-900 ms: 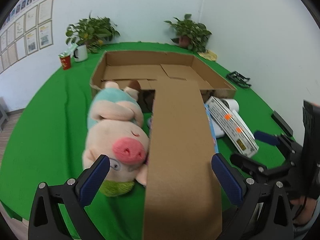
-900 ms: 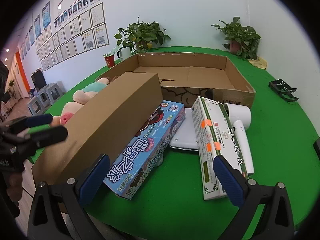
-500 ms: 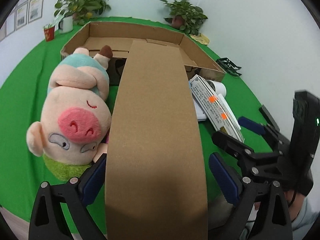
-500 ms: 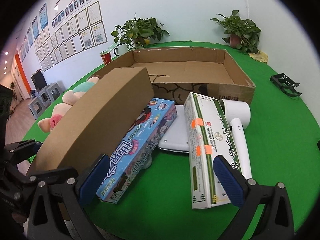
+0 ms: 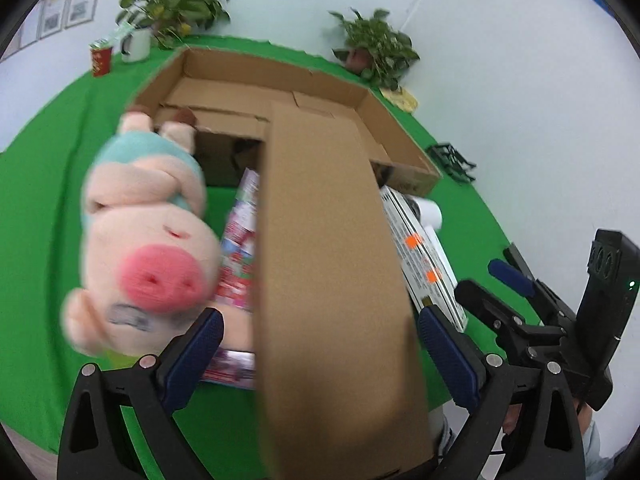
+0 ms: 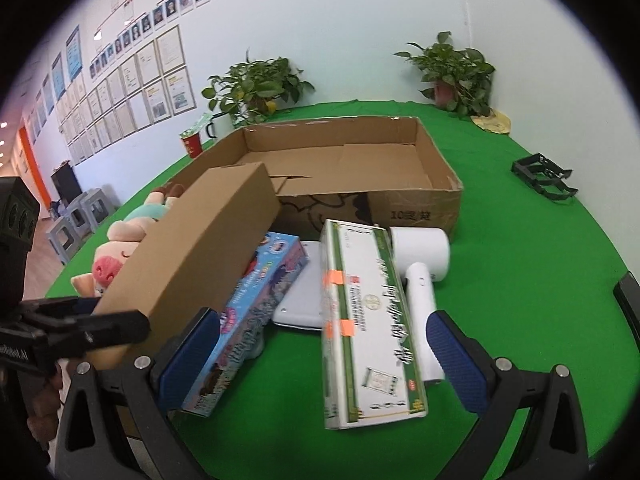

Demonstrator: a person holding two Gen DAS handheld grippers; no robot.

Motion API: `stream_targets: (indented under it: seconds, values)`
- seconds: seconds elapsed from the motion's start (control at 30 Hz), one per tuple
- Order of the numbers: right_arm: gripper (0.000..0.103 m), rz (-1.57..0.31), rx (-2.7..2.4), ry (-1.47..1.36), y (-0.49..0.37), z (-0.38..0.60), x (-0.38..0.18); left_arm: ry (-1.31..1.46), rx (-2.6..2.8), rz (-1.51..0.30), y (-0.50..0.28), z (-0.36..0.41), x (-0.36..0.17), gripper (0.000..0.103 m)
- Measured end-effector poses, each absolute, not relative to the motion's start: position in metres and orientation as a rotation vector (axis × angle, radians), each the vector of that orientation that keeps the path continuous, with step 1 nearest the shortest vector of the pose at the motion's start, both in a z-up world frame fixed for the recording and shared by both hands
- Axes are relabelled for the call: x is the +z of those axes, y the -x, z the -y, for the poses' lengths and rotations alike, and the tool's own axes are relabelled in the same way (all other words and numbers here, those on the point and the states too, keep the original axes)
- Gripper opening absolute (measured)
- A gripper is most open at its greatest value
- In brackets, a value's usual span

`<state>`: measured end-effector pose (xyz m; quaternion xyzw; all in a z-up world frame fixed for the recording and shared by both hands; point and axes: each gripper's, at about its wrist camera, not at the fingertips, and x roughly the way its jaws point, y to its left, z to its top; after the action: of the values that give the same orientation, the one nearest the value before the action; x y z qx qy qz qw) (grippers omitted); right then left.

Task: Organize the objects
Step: 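Move the left tool to the plush pig and close on it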

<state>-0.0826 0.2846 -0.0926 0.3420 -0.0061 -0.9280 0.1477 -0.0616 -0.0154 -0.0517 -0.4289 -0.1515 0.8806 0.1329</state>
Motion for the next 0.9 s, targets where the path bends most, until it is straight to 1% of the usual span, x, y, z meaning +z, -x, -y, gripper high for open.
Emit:
stream_targets:
  seconds: [0.17, 0.33, 0.53, 0.63, 0.77, 0.8, 0.83, 0.87, 0.9]
  values:
    - [0.103, 0.035, -2.574, -0.951, 0.088, -0.263, -0.079, 1.175, 2.631, 0.509, 0.056, 0.064, -0.04, 0.099]
    - [0.103, 0.086, -2.467, -0.905, 0.091, -0.239, -0.059, 1.148, 2.655, 0.493, 0.057, 0.09, -0.037, 0.099]
    - [0.103, 0.076, -2.415, -0.898, 0.094, -0.213, -0.046, 1.099, 2.688, 0.535, 0.042, 0.126, -0.03, 0.098]
    - [0.103, 0.053, -2.412, -0.902, 0.099, -0.203, -0.043, 1.121, 2.692, 0.559, 0.043, 0.139, -0.035, 0.098]
    - [0.103, 0.057, -2.393, -0.932, 0.109, -0.192, -0.041, 1.207, 2.646, 0.57, 0.057, 0.148, -0.056, 0.097]
    - [0.103, 0.041, -2.383, -0.945, 0.111, -0.187, -0.041, 1.231, 2.638, 0.566, 0.06, 0.147, -0.062, 0.096]
    - [0.103, 0.024, -2.373, -0.955, 0.112, -0.182, -0.041, 1.247, 2.634, 0.563, 0.061, 0.147, -0.068, 0.093]
    - [0.103, 0.007, -2.361, -0.963, 0.112, -0.176, -0.041, 1.281, 2.632, 0.569, 0.065, 0.149, -0.076, 0.086]
    - [0.103, -0.004, -2.349, -0.969, 0.112, -0.172, -0.041, 1.304, 2.627, 0.577, 0.069, 0.151, -0.081, 0.081]
